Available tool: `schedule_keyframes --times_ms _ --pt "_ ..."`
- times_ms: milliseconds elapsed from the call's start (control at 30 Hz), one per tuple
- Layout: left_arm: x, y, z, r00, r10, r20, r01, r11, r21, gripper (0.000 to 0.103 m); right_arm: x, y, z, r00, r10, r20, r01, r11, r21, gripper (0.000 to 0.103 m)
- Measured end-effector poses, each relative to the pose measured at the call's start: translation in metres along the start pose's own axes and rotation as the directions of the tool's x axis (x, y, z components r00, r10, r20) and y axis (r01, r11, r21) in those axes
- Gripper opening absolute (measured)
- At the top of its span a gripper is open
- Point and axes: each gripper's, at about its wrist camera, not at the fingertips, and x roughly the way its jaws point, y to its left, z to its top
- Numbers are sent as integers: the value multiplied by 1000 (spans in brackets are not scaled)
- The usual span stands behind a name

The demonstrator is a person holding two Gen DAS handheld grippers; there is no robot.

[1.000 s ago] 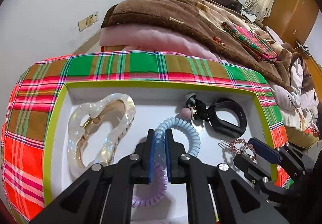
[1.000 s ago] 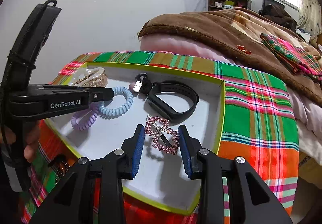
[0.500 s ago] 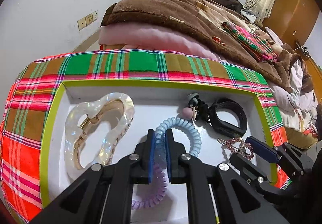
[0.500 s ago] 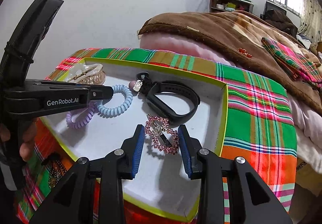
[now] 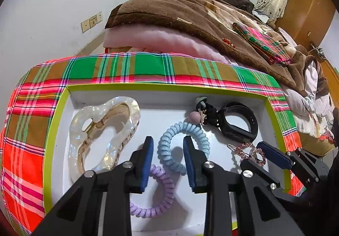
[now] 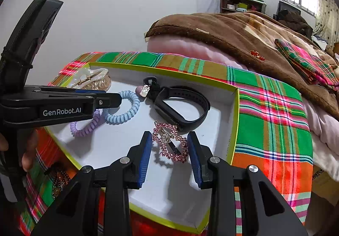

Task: Organize jewelry
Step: 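Open the left tool to drop the blue coil while the right releases the rhinestone clip, then withdraw both tools from the box toward the remaining jewelry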

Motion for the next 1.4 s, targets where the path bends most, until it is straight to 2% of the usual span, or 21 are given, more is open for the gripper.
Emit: schedule_keyframes --times_ms 500,933,1400 --pt "-22 -2 -4 999 -3 32 2 1000 7 44 -10 0 1 1000 -7 29 6 1000 25 40" --pt "-54 -3 -19 997 -11 75 10 1000 6 46 -37 10 -3 997 -6 71 3 1000 31 41" --pt "-99 1 -53 991 -13 137 12 1000 10 47 -79 27 -20 992 9 128 -14 999 39 41"
